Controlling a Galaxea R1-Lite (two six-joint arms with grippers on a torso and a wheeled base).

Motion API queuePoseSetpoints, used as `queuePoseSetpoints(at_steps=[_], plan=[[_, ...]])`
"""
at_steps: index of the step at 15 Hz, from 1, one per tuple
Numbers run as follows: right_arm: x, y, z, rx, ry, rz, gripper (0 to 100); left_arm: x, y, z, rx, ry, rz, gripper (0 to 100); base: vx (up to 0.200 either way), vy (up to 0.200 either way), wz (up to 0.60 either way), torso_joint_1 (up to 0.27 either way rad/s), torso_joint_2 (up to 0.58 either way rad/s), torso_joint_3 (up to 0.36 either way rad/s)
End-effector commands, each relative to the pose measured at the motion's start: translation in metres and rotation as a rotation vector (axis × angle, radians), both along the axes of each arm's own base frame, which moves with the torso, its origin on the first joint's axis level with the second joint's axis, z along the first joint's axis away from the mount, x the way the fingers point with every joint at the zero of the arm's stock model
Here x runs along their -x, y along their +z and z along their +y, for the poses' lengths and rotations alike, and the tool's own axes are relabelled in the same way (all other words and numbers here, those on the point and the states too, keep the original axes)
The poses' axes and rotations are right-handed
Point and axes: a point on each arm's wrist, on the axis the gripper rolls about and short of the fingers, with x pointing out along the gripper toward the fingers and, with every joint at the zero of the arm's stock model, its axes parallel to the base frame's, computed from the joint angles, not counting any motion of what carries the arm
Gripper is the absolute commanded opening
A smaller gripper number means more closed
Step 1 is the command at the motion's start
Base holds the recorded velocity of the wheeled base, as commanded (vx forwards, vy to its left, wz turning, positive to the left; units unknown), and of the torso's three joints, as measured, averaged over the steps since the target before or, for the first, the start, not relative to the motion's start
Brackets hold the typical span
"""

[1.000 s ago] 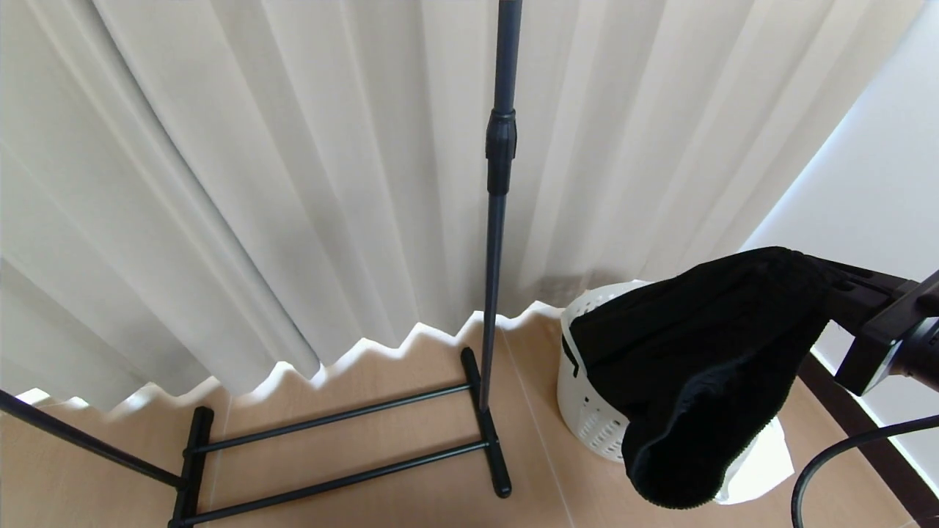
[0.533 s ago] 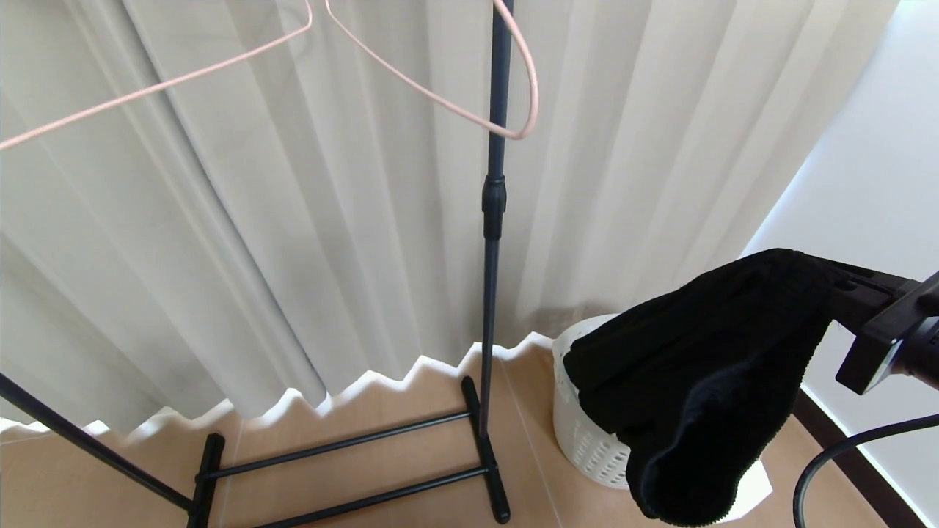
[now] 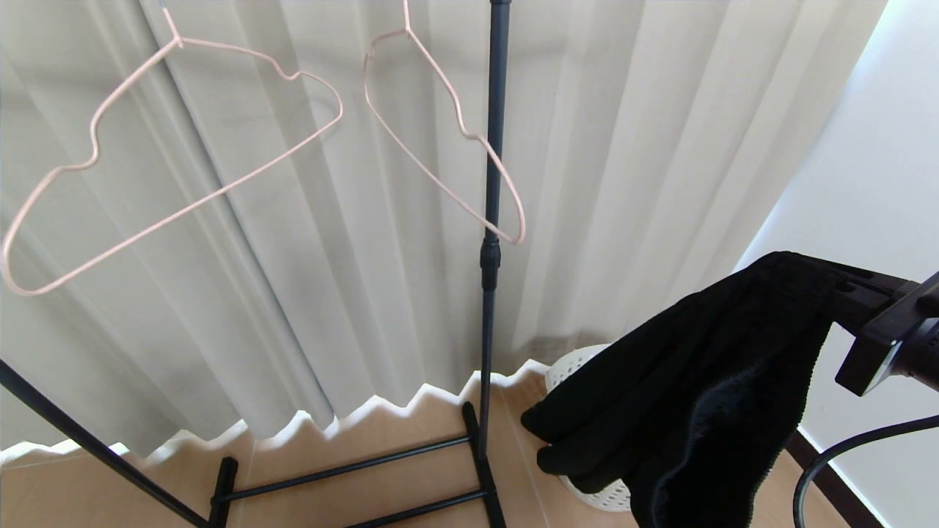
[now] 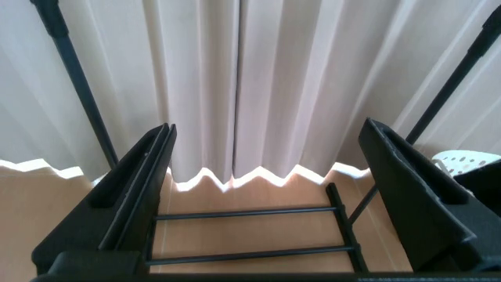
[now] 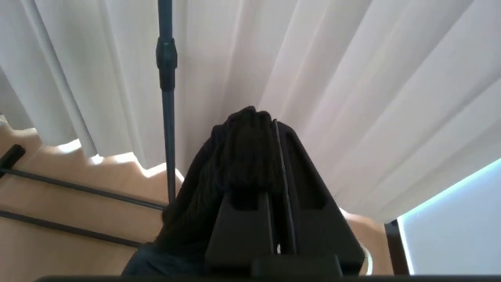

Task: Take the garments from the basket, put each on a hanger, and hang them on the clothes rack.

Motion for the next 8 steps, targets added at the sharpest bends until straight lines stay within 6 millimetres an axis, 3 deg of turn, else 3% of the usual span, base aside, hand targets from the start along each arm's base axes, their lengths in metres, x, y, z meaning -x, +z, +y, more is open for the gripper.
queuePoseSetpoints(at_steps=[1, 8], plan=[[-0.0007, -0.0005, 0.0003, 0.002, 0.0, 0.002, 0, -0.0001, 0.0001, 0.0, 0.0, 0.001, 0.001, 100, 0.0, 0.0, 0.0, 0.144, -0.49, -0.359], [-0.0004, -0.0022, 0.0002, 0.004, 0.0, 0.008, 0, -0.0001, 0.0001, 0.0, 0.0, 0.001, 0.001, 100, 0.0, 0.0, 0.0, 0.163, -0.51, -0.243]])
